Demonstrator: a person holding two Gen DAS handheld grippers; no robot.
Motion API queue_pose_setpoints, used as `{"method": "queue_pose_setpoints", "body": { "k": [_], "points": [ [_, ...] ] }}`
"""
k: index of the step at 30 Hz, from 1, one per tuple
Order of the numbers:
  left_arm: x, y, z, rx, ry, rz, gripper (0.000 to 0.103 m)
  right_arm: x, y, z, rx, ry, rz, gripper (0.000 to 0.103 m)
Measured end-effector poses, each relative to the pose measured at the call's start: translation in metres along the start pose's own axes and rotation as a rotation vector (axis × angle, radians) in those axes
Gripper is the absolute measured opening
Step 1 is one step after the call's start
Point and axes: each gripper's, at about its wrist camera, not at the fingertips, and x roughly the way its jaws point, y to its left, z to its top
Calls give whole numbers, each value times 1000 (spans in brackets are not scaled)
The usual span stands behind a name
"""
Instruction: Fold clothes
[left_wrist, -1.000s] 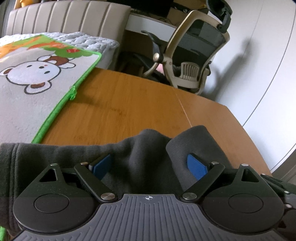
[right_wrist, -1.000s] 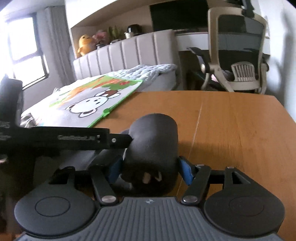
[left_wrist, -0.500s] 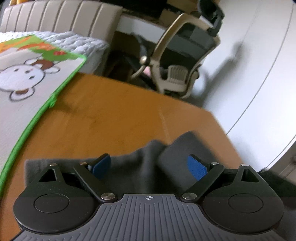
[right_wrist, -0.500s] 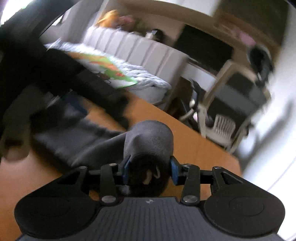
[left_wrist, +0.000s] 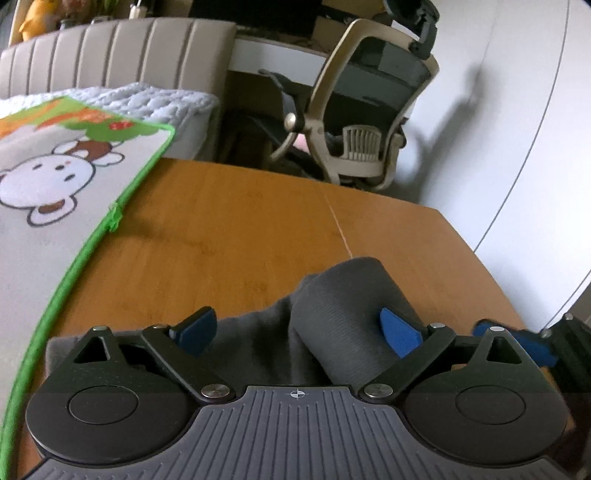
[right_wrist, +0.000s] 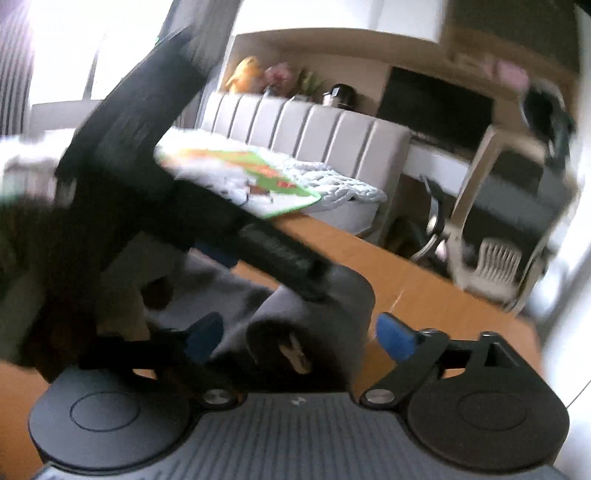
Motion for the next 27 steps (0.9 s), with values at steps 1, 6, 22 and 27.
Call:
{"method": "queue_pose_setpoints", "body": {
  "k": [1, 6, 22, 27],
  "points": [
    [-1, 1, 0, 1, -1, 0, 99, -2, -8, 0, 65, -10, 17, 95],
    [-4, 3, -3, 24, -11, 18, 99, 10, -29, -3, 225, 13, -33, 96],
    [-7, 20, -11, -13, -6, 6, 101, 33, -49, -27, 448, 135, 47, 103],
    [-7, 22, -11, -21, -7, -2, 101, 38, -57, -35, 566, 166, 120, 103]
  ]
}}
